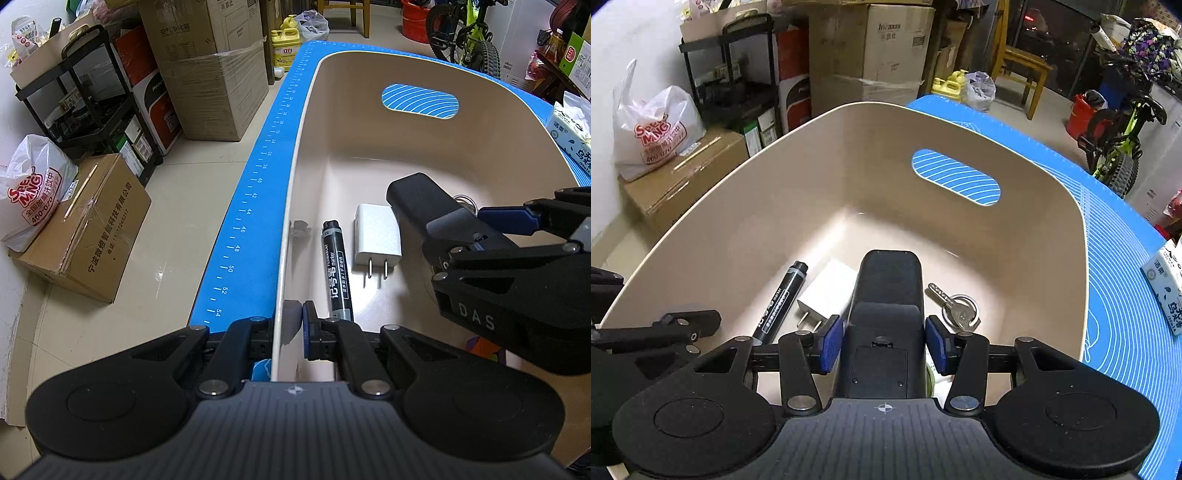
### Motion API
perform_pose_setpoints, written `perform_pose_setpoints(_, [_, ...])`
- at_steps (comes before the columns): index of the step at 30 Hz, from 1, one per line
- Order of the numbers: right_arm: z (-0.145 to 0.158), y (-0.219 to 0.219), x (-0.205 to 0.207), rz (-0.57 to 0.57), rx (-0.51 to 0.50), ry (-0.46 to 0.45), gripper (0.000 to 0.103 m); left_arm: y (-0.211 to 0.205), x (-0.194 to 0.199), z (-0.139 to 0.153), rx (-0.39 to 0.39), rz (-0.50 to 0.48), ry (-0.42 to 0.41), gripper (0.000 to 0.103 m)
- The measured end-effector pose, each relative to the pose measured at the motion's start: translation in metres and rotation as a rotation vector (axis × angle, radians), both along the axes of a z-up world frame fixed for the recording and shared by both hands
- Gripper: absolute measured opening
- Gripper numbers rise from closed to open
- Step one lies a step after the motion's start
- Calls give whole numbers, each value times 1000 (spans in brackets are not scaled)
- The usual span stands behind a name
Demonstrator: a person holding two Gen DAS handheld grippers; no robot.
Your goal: Organize rigid objects
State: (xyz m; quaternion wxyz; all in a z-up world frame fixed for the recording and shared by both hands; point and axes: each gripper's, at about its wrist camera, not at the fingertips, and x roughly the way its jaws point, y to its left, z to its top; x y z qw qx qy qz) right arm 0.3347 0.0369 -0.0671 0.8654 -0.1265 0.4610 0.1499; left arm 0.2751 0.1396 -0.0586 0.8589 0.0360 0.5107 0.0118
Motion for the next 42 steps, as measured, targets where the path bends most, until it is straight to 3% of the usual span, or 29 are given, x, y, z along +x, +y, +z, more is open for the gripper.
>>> perform_pose_setpoints(2, [0,1,-1,0,-2,2,54,0,0,0,0,0,0,10])
perform_pose_setpoints(8, [12,-10,-4,-37,63,-42,73,-1,1,0,2,2,1,10])
perform_pose_setpoints(12, [25,-21,-13,-65,105,-95,80,-4,1,3,15,3,-10,13])
perform_pose_setpoints(14, [32,-27,-19,-81,122,-111,83,-5,0,7,21,3,-22,23])
perform_pose_setpoints(16, [39,-34,-25,-94,140,-124,85,-7,-2,13,28,3,-45,53])
perform_pose_setpoints(19, [50,-48,-35,-119,167,-145,93,-12,-7,23,44,1,-77,71])
perform_pose_setpoints(28, [80,-91,-68,-170,210,-185,97,-25,-31,58,63,13,-141,77])
perform_pose_setpoints(42, [120,-143,-143,-212,256,-228,97,-62,-96,104,77,-17,-200,77])
